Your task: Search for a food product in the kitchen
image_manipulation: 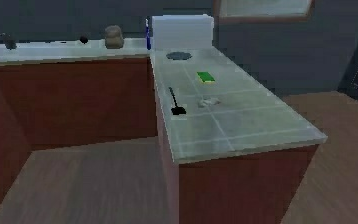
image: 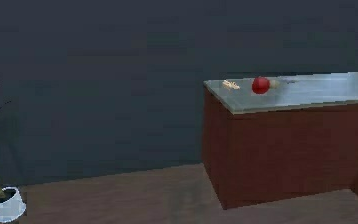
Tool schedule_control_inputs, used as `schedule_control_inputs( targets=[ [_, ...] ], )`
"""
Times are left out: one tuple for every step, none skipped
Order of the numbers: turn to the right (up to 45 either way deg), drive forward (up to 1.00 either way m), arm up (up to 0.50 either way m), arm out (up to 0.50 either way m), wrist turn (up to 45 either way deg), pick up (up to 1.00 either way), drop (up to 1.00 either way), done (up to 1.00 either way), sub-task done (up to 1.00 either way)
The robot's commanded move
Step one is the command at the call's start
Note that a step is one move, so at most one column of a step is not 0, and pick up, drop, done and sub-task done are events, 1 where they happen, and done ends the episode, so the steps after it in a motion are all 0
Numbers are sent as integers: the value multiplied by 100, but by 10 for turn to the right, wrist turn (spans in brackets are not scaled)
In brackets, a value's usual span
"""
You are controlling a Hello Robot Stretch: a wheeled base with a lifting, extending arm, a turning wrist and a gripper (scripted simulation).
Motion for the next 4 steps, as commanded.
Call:
schedule_control_inputs(
  targets=[
    [0, 70, 0, 0, 0, 0, 0, 0, 0],
    [390, 0, 0, 0, 0, 0, 0, 0, 0],
    [0, 100, 0, 0, 0, 0, 0, 0, 0],
    [0, 0, 0, 0, 0, 0, 0, 100, 0]
  ],
)
